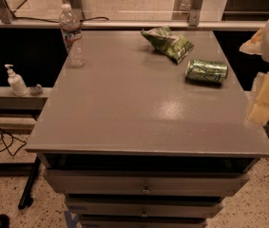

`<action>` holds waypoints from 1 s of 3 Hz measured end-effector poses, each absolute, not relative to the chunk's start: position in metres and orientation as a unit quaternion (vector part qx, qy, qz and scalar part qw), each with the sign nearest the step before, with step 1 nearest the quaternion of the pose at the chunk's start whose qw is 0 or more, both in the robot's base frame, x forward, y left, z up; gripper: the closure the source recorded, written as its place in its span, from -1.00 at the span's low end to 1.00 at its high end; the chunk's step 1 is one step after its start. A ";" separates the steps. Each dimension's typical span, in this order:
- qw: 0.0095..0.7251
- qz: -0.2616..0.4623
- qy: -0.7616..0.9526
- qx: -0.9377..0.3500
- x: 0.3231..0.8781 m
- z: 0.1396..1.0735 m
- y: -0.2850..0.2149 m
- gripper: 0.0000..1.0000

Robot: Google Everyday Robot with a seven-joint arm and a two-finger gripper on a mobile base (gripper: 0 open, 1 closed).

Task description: Pick green can

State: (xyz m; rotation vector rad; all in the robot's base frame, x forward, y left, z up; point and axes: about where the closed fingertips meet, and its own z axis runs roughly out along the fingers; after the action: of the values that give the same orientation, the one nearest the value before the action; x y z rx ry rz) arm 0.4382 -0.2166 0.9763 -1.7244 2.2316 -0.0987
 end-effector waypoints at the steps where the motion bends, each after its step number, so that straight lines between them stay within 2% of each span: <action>1: 0.169 -0.035 0.779 -0.602 0.446 0.973 -0.222 -1.00; 3: 0.208 -0.040 0.759 -0.615 0.501 0.936 -0.234 -1.00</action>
Offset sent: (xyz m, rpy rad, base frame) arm 0.0565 -0.0285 -0.0355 0.0618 -0.0837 0.0381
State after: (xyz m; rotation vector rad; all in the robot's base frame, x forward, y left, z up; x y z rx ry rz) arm 0.5009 -0.2340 0.9360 -1.7124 2.1126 -0.1116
